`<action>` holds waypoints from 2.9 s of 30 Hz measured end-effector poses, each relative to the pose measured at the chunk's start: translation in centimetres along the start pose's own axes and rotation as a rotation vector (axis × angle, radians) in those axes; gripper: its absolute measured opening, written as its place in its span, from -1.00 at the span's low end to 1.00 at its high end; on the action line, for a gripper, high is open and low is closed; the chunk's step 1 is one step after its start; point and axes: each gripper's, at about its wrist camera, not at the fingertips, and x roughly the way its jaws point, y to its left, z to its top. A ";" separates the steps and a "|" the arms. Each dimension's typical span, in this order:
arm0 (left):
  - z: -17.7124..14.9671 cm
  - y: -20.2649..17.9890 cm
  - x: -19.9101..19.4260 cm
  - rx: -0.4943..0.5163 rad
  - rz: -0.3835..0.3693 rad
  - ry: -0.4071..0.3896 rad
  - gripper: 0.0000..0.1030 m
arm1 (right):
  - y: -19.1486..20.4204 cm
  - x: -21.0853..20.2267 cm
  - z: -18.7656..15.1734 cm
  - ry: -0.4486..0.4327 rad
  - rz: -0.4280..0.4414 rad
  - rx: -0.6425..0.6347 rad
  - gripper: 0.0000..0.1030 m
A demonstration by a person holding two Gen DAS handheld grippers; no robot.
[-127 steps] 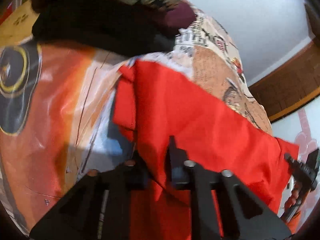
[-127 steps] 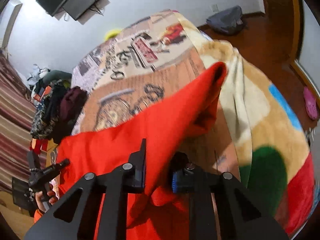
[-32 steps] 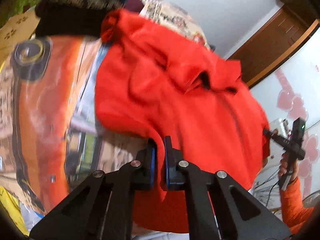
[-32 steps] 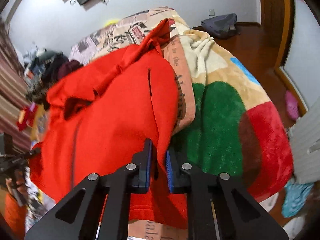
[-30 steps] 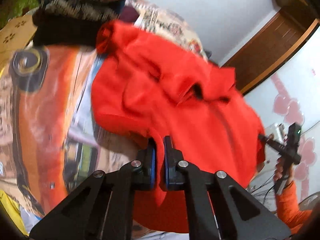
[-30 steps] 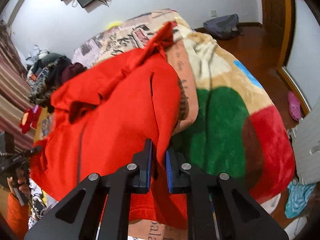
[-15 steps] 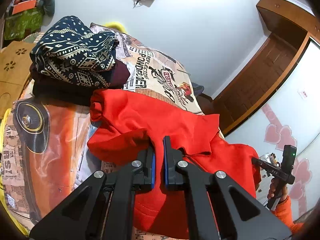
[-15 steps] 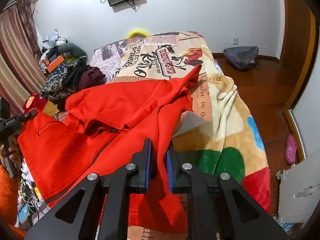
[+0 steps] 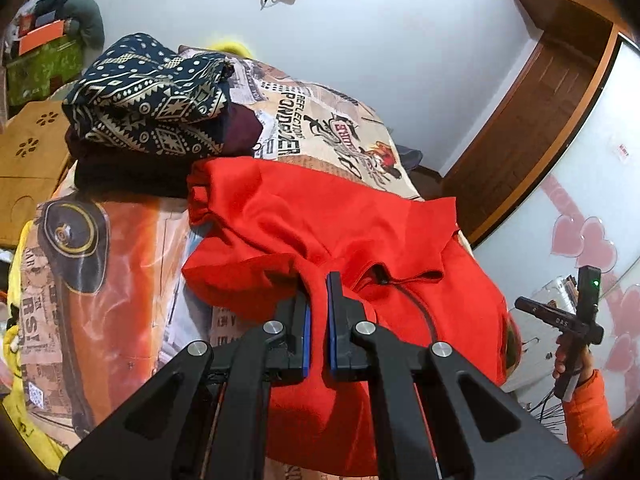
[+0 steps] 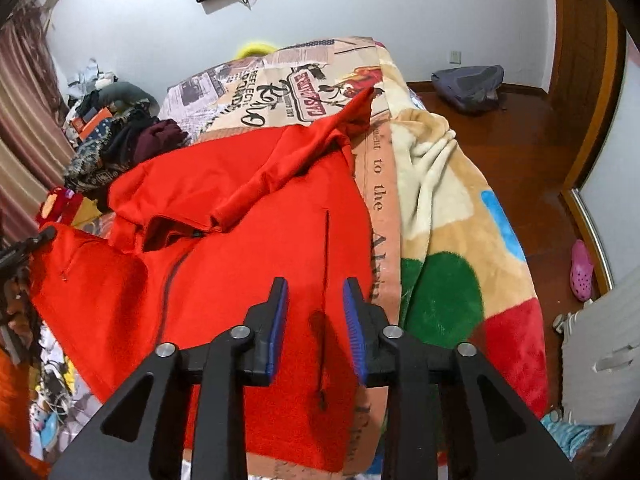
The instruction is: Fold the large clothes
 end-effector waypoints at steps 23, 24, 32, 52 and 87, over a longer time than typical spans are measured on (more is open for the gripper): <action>-0.4 -1.3 0.5 0.047 0.036 0.042 -0.90 | 1.2 -0.9 -1.4 0.075 0.265 0.099 -0.79; 0.4 -1.4 0.4 0.054 0.030 0.030 -0.90 | 1.4 -1.6 -0.1 0.047 0.276 0.097 -0.80; 8.9 -0.8 2.1 0.063 0.129 -0.088 -0.90 | 2.5 -2.7 9.4 -0.118 0.220 0.058 -0.81; 10.0 7.0 14.3 -0.126 0.180 0.162 -0.88 | -3.4 8.5 15.5 -0.001 0.066 0.174 -0.61; 7.2 0.0 18.8 0.198 0.346 0.195 -0.23 | 13.1 17.7 13.5 0.230 0.166 -0.215 -0.22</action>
